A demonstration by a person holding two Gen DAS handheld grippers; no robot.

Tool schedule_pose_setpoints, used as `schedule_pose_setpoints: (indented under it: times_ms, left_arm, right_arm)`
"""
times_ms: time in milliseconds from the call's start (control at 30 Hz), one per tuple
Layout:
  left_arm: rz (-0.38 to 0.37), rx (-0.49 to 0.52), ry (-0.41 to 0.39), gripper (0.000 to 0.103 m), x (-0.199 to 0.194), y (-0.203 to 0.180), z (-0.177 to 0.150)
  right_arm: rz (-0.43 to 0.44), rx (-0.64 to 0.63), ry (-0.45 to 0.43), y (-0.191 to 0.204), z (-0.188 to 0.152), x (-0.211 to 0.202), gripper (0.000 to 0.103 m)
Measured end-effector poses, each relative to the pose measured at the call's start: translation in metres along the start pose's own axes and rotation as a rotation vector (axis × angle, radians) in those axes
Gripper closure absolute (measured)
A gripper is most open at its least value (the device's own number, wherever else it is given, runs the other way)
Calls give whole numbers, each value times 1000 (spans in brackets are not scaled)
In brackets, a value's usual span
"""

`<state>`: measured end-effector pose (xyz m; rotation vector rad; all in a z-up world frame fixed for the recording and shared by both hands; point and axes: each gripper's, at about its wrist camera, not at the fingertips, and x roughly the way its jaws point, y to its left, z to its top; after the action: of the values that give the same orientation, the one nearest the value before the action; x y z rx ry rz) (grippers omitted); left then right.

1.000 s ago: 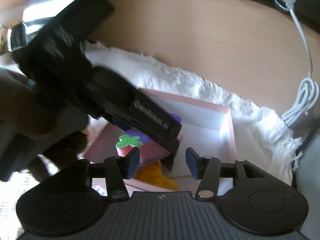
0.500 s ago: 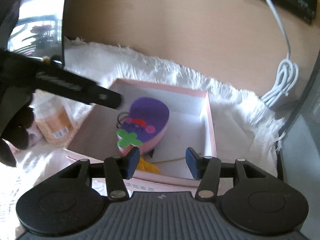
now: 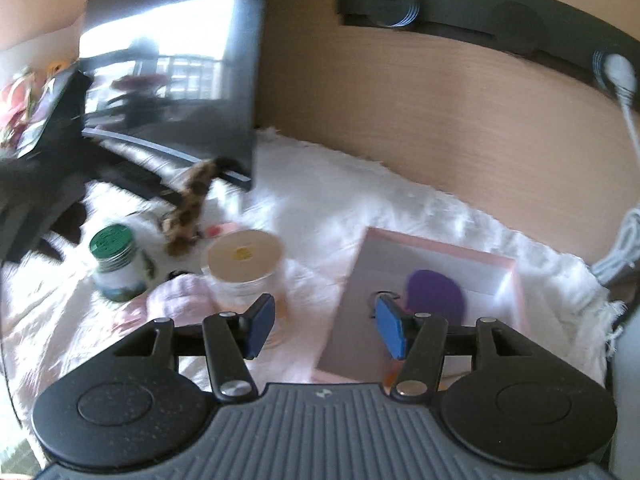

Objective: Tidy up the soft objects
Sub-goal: 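Grasp the leopard-print fur tail with the left tool while the right tool reaches the lavender headband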

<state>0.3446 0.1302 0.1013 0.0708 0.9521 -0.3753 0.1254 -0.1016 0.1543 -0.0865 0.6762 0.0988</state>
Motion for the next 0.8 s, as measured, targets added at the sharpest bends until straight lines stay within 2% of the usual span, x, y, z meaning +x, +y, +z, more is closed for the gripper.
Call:
schedule_pose_setpoints:
  times_ms: [100, 167, 200, 233, 267, 300, 433, 567, 667, 800]
  left_arm:
    - [2, 29, 99, 33, 34, -7, 5]
    - [23, 90, 150, 34, 50, -13, 3]
    - [27, 112, 166, 39, 56, -15, 3]
    - [17, 123, 176, 48, 59, -13, 1]
    - [-12, 121, 180, 83, 60, -10, 2]
    - [-44, 104, 168, 85, 56, -4, 2]
    - [-95, 22, 65, 87, 23, 25, 0]
    - [-137, -54, -68, 88, -21, 55, -5]
    - [-138, -95, -137, 88, -47, 70, -13]
    - [-142, -137, -185, 88, -67, 88, -20]
  right_arm:
    - [5, -15, 14, 10, -1, 0, 47]
    - [-3, -23, 16, 13, -2, -3, 47]
    - [-5, -27, 17, 14, -1, -3, 47]
    - [-3, -34, 18, 16, 0, -3, 47]
    - [3, -48, 17, 18, 1, -2, 47]
    - [11, -76, 14, 24, 2, -1, 47]
    - [49, -231, 0, 61, 2, 5, 47]
    - [94, -315, 15, 104, -5, 27, 47]
    - [79, -397, 24, 135, -14, 51, 47]
    - [20, -549, 42, 168, -23, 85, 47]
